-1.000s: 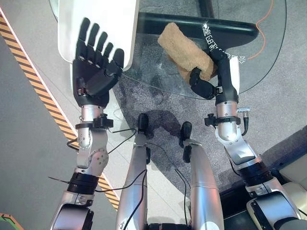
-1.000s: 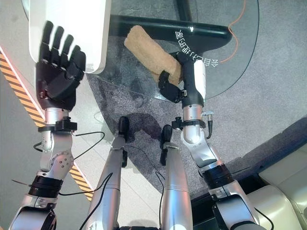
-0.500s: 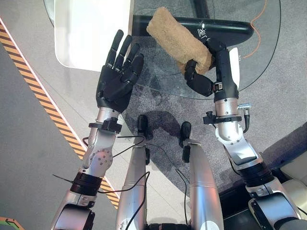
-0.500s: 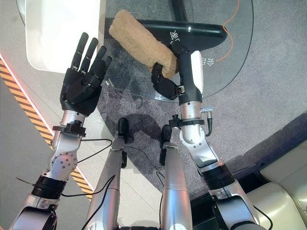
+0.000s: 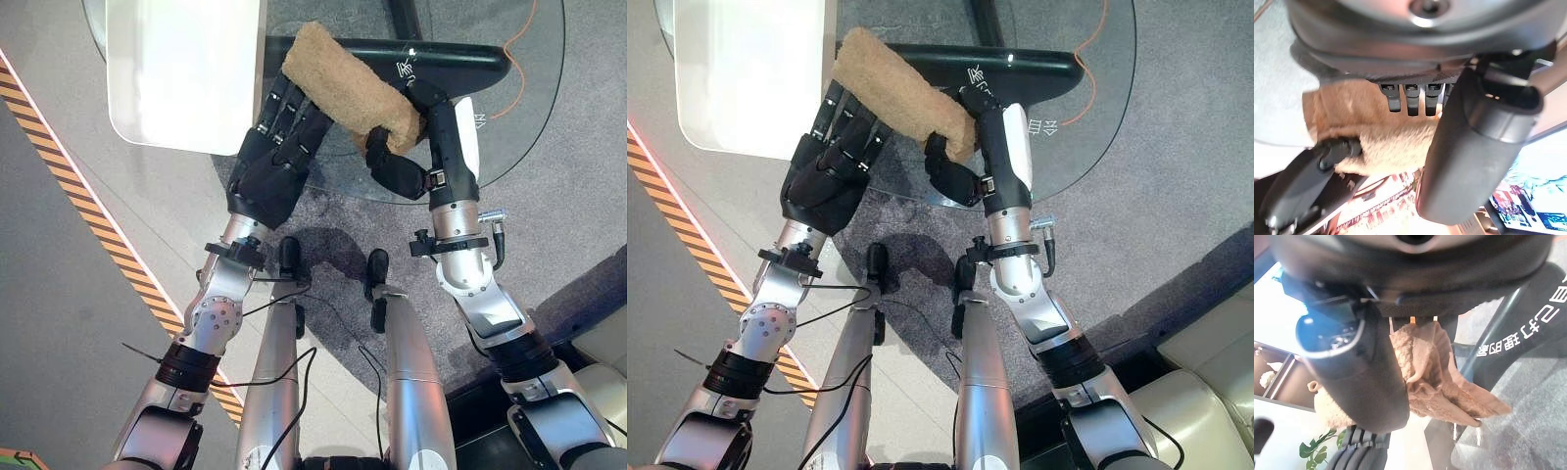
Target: Wipe the table with a cloth and put it in the basket.
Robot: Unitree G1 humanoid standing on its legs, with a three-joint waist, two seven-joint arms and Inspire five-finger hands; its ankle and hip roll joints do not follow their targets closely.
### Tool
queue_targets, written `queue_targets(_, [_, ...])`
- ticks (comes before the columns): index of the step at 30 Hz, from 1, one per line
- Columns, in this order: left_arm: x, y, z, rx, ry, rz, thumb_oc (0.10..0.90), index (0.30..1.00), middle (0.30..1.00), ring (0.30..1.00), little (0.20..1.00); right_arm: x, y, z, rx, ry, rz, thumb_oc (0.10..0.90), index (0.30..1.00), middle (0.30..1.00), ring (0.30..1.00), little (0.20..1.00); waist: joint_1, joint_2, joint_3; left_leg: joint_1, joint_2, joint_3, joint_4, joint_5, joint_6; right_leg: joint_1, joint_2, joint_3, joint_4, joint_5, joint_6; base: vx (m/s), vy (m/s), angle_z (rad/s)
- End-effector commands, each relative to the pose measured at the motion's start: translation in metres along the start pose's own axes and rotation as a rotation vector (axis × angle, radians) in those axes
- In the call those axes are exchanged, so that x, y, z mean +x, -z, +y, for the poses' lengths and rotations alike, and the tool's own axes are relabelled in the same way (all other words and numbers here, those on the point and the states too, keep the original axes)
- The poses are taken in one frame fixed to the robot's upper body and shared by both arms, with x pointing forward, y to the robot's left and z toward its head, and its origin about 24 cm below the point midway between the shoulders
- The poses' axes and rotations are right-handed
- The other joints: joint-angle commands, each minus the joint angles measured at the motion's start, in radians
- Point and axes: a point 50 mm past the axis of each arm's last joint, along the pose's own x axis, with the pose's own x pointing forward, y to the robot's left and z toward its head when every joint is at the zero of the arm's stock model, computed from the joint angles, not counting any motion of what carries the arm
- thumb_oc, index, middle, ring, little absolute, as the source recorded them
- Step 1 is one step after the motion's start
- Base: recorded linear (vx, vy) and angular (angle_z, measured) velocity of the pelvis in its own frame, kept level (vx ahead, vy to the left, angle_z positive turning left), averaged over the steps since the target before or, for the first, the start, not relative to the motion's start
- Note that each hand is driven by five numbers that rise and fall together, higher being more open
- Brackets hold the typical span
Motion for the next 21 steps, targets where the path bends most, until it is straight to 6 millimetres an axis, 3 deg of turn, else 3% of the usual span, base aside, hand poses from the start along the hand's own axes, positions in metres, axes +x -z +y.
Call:
queue_targets(1, [0.016, -0.021, -0.053, -0.036, 0.319, -0.129, 0.8, 0.9, 0.9, 0.9, 0.9, 0.021, -0.097, -0.014, 0.17, 0.062, -0.484, 0.1, 0.3, 0.3, 0.3, 0.2, -0.017, 0.009, -0.026, 0.046, -0.075, 0.117, 0.052, -0.093, 0.112, 0.076, 0.075, -0.025, -0.152, 0.078, -0.009, 0.0, 0.0, 0.0])
queue_targets(21, [0.023, -0.015, -0.076, -0.191, 0.487, -0.113, 0.8, 0.9, 0.9, 0.9, 0.9, 0.024, -0.095, 0.002, 0.154, -0.033, -0.452, 0.1, 0.3, 0.3, 0.3, 0.2, -0.022, 0.005, -0.026, 0.055, -0.076, 0.116, 0.041, -0.091, 0.109, 0.087, 0.075, -0.025, -0.167, 0.077, -0.012, 0.0, 0.0, 0.0])
